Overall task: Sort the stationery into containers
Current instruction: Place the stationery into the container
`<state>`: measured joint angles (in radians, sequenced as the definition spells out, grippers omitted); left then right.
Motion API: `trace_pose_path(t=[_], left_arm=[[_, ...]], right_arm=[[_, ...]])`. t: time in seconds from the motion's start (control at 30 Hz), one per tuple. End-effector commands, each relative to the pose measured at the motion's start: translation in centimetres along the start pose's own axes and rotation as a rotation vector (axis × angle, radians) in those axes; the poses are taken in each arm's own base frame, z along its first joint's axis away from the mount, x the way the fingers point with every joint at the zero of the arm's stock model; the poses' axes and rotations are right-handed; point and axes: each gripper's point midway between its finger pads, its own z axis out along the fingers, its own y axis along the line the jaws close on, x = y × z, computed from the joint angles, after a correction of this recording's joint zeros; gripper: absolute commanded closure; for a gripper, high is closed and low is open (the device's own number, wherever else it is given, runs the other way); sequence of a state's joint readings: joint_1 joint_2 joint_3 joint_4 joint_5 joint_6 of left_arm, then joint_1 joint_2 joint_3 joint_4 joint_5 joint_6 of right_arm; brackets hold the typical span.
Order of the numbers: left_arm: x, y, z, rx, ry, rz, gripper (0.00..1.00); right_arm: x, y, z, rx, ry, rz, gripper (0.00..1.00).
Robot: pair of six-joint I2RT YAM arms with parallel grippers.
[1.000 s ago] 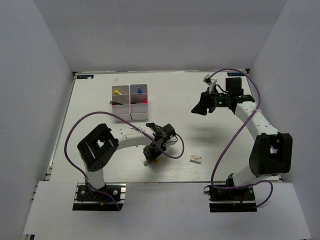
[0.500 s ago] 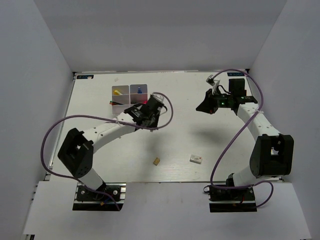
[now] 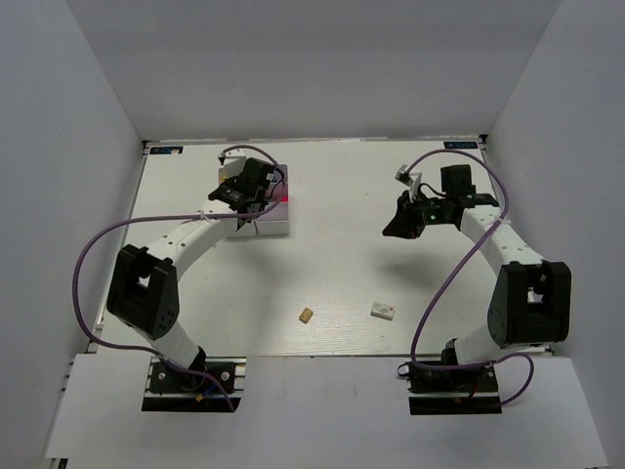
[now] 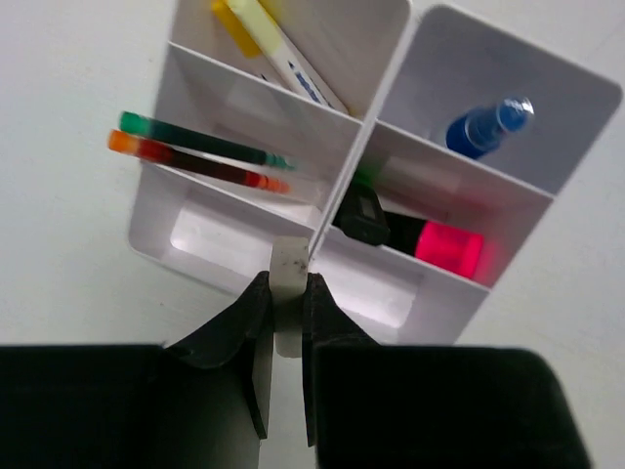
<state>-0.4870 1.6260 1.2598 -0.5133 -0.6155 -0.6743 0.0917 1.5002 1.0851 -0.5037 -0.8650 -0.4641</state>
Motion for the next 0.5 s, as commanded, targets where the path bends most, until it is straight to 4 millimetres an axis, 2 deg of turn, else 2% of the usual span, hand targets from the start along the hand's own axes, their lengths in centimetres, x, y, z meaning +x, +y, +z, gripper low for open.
trace_pose_path(t=[0.0, 0.27, 0.4, 0.47], left_arm=[[-3.8, 0.8, -0.2, -0.041, -0.111, -0.112, 1.00], [-3.5, 2.8, 1.7, -0.107, -0.112, -0.102, 1.00], [-3.5, 2.9, 2.0, -0.103, -0.113, -0.102, 1.00], [-2.6, 2.8, 2.7, -0.109, -0.090, -0.087, 1.00]], right_arm=[[-0.2, 1.0, -0.4, -0.023, -0.015, -0.040, 0.83], [-0.4, 0.8, -0.4, -0.024, -0.015, -0.041, 0.80], [-0.2, 0.9, -0.3, -0.029, -0.010, -0.033, 0.79], [-0.3, 0.7, -0.2, -0.029, -0.008, -0.030, 0.79]])
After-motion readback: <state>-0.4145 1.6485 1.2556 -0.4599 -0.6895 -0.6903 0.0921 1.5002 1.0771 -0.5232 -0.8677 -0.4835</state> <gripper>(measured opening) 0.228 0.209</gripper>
